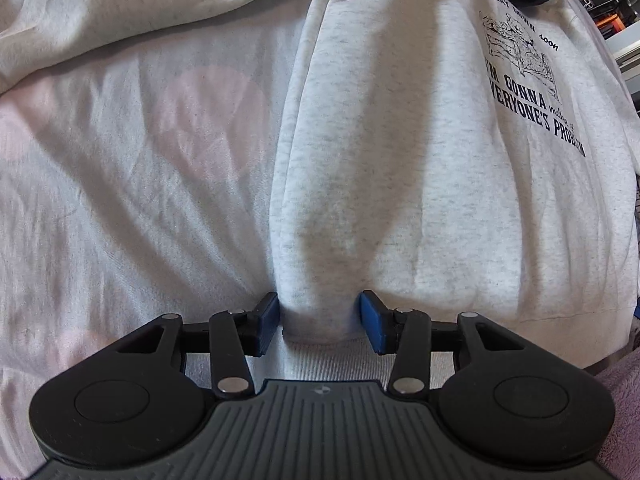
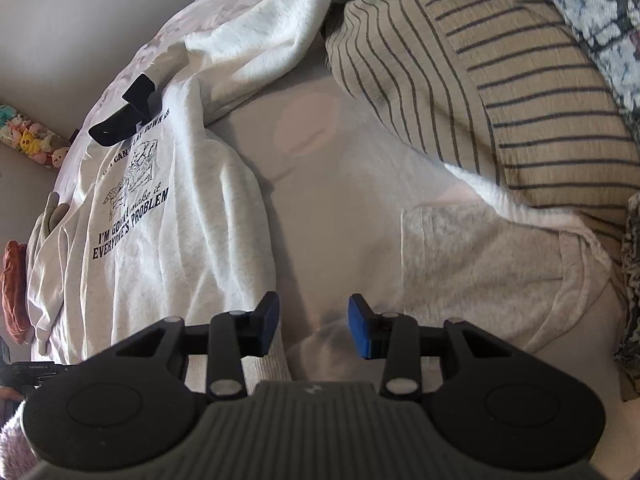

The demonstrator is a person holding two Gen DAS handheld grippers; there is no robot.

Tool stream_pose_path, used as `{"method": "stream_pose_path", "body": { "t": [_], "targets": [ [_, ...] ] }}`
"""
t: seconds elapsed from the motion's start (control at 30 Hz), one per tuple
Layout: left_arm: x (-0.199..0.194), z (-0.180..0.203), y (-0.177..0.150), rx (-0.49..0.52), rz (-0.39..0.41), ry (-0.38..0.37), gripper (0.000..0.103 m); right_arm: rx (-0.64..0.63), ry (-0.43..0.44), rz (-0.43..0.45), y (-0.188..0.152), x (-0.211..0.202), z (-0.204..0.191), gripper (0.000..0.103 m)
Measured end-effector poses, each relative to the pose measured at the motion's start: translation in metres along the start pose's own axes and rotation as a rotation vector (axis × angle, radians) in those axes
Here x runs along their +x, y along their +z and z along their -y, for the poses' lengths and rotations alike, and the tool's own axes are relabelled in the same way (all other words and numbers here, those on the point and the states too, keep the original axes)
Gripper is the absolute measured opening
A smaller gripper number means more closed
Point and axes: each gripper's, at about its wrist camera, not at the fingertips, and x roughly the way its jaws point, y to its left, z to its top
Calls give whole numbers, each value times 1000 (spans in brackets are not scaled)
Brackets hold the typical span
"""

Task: Fold clothes

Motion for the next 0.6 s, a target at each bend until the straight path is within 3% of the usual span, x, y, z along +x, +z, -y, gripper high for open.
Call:
{"method": "stream_pose_path", "body": {
  "t": [0.3, 0.4, 0.47, 0.5, 0.6],
  "targets": [
    [-2, -4, 0, -31, 15, 12, 39, 20, 111, -14, -17, 28, 2, 43],
    [-4, 4, -1, -4, 33, 27, 30, 14, 153, -21, -22, 31, -3, 43],
    [-10, 5, -3, -1, 56, 10, 14, 11, 181, -26, -25, 33, -5, 15],
    [-15, 4, -4, -2, 72, -4, 12, 12, 185, -20, -26, 32, -6, 0],
    [-35, 1, -9, -9, 126, -53, 10, 28, 179, 75, -22, 10, -7, 0]
  ]
}}
